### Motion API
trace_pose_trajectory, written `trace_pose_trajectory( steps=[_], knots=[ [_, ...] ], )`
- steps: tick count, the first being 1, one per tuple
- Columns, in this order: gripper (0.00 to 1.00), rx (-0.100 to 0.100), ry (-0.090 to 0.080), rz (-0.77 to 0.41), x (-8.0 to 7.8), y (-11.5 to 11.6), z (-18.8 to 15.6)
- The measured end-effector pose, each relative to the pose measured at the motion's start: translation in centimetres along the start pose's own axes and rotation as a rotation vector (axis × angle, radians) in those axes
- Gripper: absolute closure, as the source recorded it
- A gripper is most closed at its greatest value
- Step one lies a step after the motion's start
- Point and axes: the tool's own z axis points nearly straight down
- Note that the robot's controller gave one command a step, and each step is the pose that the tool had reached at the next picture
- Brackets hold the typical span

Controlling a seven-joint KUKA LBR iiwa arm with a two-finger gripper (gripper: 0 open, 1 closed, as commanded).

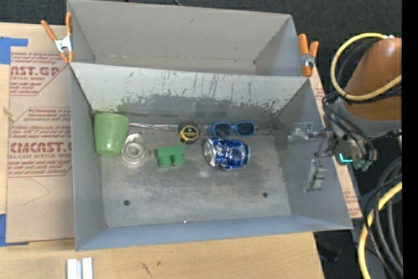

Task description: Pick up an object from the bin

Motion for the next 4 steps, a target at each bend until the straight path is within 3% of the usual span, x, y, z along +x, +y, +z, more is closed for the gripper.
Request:
trace_pose_trajectory(
  steps=[1,2,3,4],
  knots=[
    [0.00,-0.002,-0.005,0.020,-6.2,5.4,12.6],
    [0.00,-0.004,-0.009,0.136,-6.8,14.6,12.2],
    [1.00,0.001,-0.007,0.141,-6.8,14.1,12.2],
    [1.00,-0.001,-0.017,0.118,-7.5,15.5,0.0]
  ],
)
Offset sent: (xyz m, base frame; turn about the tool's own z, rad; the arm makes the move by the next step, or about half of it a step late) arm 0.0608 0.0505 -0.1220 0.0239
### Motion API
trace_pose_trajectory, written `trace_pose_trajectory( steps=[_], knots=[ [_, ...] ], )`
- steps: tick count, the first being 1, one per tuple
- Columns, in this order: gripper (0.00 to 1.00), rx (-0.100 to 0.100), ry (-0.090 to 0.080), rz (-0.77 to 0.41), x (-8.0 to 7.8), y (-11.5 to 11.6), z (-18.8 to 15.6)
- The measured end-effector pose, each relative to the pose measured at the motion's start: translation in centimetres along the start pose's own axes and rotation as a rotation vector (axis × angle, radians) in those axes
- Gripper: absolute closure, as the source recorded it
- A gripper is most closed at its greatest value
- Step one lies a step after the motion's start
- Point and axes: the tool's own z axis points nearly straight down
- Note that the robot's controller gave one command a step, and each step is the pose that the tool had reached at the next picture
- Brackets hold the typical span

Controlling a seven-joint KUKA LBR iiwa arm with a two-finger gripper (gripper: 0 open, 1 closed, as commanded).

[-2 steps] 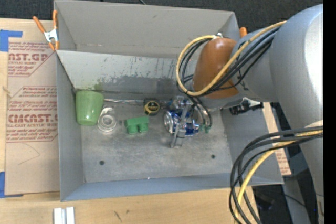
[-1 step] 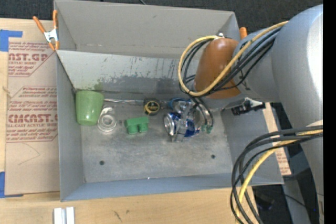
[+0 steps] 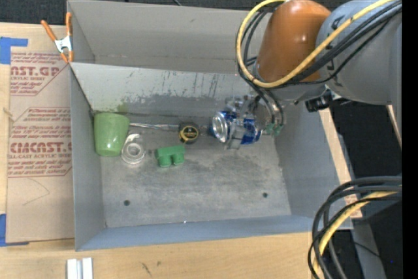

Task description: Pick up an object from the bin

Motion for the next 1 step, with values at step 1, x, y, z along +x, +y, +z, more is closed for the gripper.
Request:
trace_pose_trajectory(
  steps=[1],
  knots=[
    [1.00,0.000,0.003,-0.488,2.24,0.05,-9.87]
  ],
)
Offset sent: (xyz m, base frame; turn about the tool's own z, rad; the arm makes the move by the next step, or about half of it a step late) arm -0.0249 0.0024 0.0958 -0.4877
